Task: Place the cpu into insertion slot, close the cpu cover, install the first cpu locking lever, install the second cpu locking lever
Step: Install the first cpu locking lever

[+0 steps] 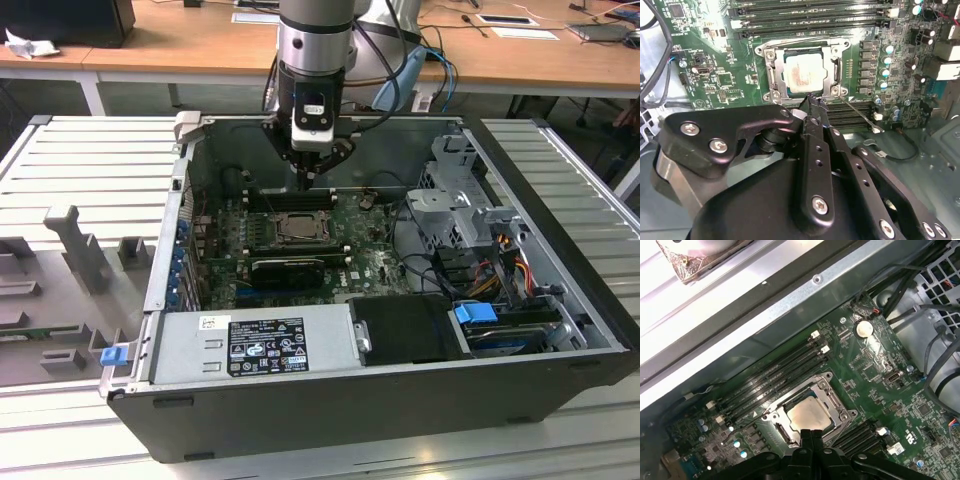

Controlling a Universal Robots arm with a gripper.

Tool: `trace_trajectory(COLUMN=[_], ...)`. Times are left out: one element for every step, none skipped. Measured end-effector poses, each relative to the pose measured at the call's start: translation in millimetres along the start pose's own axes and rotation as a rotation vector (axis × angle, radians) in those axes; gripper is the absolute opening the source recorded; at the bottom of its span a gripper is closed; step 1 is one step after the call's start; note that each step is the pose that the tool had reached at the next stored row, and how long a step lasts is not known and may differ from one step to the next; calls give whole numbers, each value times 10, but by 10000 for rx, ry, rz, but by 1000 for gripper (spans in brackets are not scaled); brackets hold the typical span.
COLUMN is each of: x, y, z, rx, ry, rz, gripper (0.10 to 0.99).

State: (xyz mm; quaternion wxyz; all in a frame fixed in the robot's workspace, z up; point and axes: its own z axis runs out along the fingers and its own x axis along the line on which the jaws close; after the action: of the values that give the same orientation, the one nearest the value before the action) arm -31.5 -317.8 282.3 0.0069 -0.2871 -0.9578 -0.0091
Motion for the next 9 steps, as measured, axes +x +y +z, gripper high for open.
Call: trace_trajectory(x=[0,0,0,0,0,0,0,0,0], y=[0,0,0,0,0,0,0,0,0], z=[0,0,0,0,0,0,0,0,0], rx=[1,2,3,4,5,6,7,9,9], ry=[1,1,2,2,4,5,5,6,8], rz=[-63,-110,-157,-198,-300,-345,-388,-461,-545], gripper=[106,106,106,106,106,106,106,106,106])
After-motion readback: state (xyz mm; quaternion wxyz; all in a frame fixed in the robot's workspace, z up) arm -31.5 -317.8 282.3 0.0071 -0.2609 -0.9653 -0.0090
